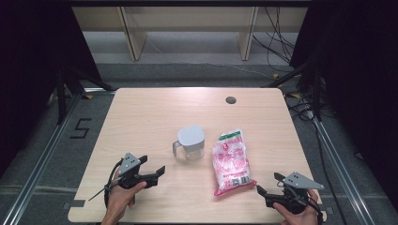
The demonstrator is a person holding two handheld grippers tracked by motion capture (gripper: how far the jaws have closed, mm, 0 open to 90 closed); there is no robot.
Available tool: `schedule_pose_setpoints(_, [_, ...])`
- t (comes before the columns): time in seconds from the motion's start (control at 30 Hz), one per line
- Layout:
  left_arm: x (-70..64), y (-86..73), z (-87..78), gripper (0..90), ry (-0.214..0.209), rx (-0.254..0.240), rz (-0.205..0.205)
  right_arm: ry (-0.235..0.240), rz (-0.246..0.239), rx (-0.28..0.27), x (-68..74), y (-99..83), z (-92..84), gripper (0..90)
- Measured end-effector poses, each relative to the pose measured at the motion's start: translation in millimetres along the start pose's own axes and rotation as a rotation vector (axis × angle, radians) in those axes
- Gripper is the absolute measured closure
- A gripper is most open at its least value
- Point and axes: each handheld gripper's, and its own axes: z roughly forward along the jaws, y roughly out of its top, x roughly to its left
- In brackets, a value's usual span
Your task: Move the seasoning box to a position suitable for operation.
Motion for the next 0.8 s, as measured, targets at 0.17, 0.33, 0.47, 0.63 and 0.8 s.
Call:
schedule_pose_setpoints(0.17, [-1.0, 0.2, 1.3, 14.8, -0.008, 0.000, -0.002, 0.008, 0.002, 0.000, 0.1, -0.1, 0.3, 17.9])
schedule_pose_setpoints(0.33, [-0.6, 0.5, 4.6, 16.3, -0.016, 0.014, 0.009, -0.007, -0.013, -0.014, -0.6, -0.1, 0.8, 18.4])
schedule_pose_setpoints(0.47, [-3.0, 1.0, 8.3, 18.7, -0.035, 0.003, -0.012, -0.002, -0.002, -0.008, 0.2, -0.4, 1.2, 18.5])
schedule_pose_setpoints(0.63, [-5.2, 5.2, 20.2, 24.2, -0.042, -0.002, 0.019, -0.005, -0.003, -0.012, 0.1, -0.2, 1.6, 19.0])
schedule_pose_setpoints(0.8, [-8.7, 13.4, 34.9, 30.1, -0.027, 0.002, 0.041, -0.013, 0.006, -0.012, 0.1, -0.3, 3.4, 19.1])
